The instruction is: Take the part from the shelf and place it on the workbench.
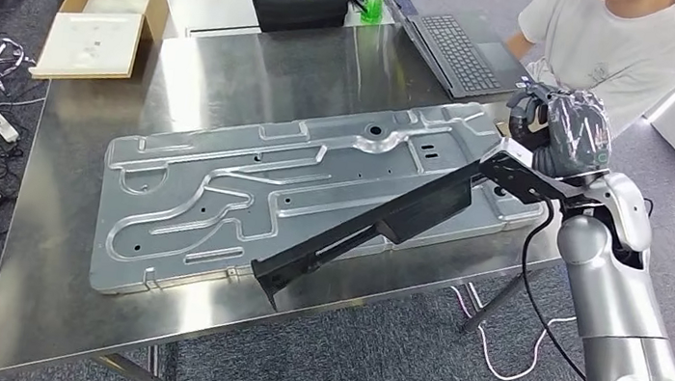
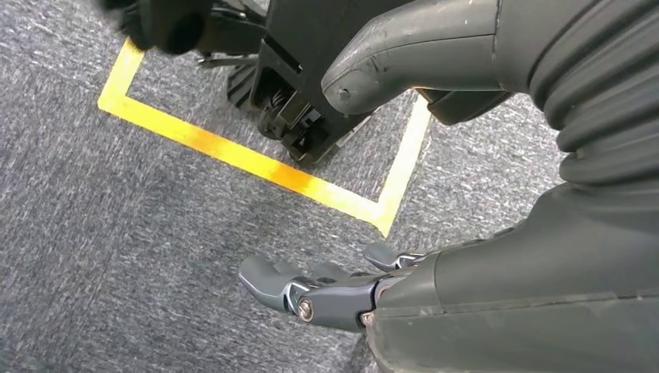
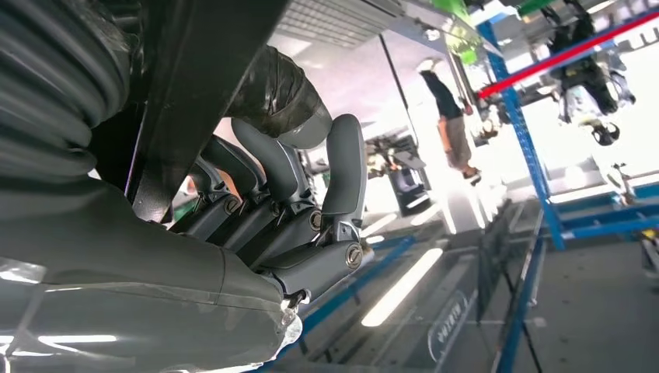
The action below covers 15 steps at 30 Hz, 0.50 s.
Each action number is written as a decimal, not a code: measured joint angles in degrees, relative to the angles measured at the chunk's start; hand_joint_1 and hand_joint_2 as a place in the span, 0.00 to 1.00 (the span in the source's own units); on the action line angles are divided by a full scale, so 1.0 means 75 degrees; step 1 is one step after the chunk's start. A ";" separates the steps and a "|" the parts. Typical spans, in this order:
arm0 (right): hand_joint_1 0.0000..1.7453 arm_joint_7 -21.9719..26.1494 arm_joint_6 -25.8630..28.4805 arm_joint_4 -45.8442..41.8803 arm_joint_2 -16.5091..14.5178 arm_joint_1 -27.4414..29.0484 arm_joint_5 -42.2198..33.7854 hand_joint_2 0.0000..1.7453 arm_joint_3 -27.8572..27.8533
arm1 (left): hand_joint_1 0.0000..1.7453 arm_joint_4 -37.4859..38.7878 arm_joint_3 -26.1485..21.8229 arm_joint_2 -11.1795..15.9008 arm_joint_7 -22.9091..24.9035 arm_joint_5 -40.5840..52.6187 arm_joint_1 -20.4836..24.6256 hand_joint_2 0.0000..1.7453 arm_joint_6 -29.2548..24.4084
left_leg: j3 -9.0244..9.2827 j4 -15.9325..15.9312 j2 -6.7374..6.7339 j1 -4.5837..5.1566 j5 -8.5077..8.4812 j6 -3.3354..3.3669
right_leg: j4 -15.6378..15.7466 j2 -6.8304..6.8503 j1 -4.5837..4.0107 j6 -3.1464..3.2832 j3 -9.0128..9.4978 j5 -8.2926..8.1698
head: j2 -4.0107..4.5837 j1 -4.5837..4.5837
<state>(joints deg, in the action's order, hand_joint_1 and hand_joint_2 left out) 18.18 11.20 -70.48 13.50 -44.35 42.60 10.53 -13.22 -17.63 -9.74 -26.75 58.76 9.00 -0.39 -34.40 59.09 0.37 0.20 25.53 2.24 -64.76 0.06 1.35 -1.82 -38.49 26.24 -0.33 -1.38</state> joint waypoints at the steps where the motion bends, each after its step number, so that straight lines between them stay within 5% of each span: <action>1: 1.00 -0.0001 -0.0003 -0.0020 -0.0005 -0.0021 0.0001 1.00 0.0028 | 0.00 0.0000 0.0004 0.0002 0.0000 0.0001 0.0004 1.00 0.0001 | -0.0024 0.0046 0.0003 0.0007 0.0032 -0.0040 | 0.0322 -0.0002 -0.0006 0.0026 0.0155 -0.0084 | 0.0000 0.0002; 6: 1.00 -0.0006 -0.0015 -0.0056 -0.0044 -0.0079 0.0012 1.00 0.0116 | 0.00 0.0000 0.0027 0.0006 0.0004 0.0008 0.0009 1.00 0.0018 | -0.0117 0.0234 0.0000 0.0015 0.0189 -0.0199 | 0.0520 -0.0032 -0.0021 0.0253 0.0226 -0.0089 | 0.0000 0.0012; 10: 1.00 -0.0006 -0.0017 -0.0066 -0.0077 -0.0114 0.0020 1.00 0.0157 | 0.00 0.0000 0.0049 0.0004 0.0003 0.0008 0.0010 1.00 0.0024 | -0.0888 0.1897 -0.0006 -0.0023 0.0987 -0.0304 | 0.0536 -0.0016 -0.0042 0.0343 0.0251 -0.0082 | 0.0000 0.0012; 11: 1.00 -0.0006 -0.0018 -0.0066 -0.0084 -0.0112 0.0022 1.00 0.0165 | 0.00 0.0000 0.0052 0.0004 0.0003 0.0008 0.0003 1.00 0.0026 | -0.1046 0.2191 -0.0006 -0.0027 0.1035 -0.0300 | 0.0535 -0.0018 -0.0056 0.0349 0.0254 -0.0078 | 0.0000 0.0013; 13: 1.00 -0.0006 -0.0018 -0.0066 -0.0093 -0.0114 0.0025 1.00 0.0177 | 0.00 0.0000 0.0053 0.0006 0.0003 0.0008 -0.0002 1.00 0.0028 | -0.0952 0.1918 -0.0005 -0.0022 0.0703 -0.0246 | 0.0535 -0.0029 -0.0078 0.0355 0.0279 -0.0070 | 0.0000 0.0012; 15: 1.00 -0.0006 -0.0018 -0.0067 -0.0098 -0.0127 0.0028 1.00 0.0187 | 0.00 0.0000 0.0054 0.0009 0.0003 0.0008 0.0008 1.00 0.0029 | -0.0468 0.0891 0.0000 0.0018 0.0175 -0.0132 | 0.0539 -0.0040 -0.0094 0.0350 0.0319 -0.0054 | 0.0000 0.0011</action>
<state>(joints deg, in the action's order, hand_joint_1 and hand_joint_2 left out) 18.14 11.06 -70.99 12.76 -45.31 42.81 11.93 -13.22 -17.22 -9.67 -26.73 58.82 9.06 -0.17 -37.91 65.78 0.37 0.34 26.84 1.26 -60.72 -0.24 0.65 0.81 -36.10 25.84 -0.33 -1.30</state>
